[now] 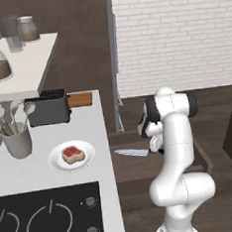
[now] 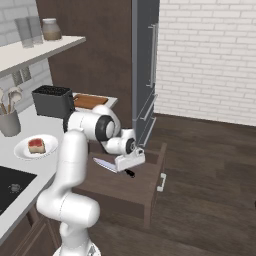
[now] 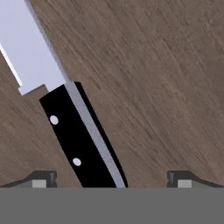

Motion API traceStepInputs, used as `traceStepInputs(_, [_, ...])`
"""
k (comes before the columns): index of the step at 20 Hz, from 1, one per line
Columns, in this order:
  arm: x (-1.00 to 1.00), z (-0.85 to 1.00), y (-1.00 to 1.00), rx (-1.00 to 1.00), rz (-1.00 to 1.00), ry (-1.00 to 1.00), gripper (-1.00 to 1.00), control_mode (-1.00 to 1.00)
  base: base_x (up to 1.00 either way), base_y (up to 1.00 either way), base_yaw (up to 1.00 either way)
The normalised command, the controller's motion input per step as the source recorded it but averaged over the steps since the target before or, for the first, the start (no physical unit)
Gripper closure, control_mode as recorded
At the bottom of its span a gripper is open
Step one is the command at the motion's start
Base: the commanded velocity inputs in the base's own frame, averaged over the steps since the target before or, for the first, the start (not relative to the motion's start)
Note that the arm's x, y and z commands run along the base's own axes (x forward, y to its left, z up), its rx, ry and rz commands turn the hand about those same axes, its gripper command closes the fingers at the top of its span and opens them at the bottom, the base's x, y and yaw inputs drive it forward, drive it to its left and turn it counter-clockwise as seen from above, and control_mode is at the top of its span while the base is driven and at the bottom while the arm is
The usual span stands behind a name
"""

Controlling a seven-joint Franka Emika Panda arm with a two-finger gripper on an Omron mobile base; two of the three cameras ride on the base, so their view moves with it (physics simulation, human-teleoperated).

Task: Pick up the knife from the drawer and place it on the cutting board. Then place the meat from the plate to the cutting board.

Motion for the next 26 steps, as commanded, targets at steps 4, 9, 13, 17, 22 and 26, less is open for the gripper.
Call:
traceStepInputs(4, [0.0, -0.46, -0.01, 0.0, 0.0, 0.12, -1.0, -1.0, 0.0, 0.0, 0.0])
traceStepInputs(9, [-0.13, -0.31, 0.0, -0.02, 0.0, 0.08, -1.0, -1.0, 0.0, 0.0, 0.0])
traceStepInputs(13, [0.02, -0.03, 0.0, 0.0, 0.0, 0.04, 1.0, -1.0, 0.0, 0.0, 0.0])
traceStepInputs(17, [-0.01, -0.02, 0.0, 0.0, 0.0, 0.01, 1.0, -1.0, 0.0, 0.0, 0.0])
traceStepInputs(22, [-0.62, 0.05, -0.02, 0.0, 0.0, -0.04, 1.0, -1.0, 0.0, 0.0, 0.0])
traceStepInputs(26, [-0.87, 0.59, -0.02, 0.01, -0.01, -0.12, 1.0, -1.0, 0.0, 0.0, 0.0])
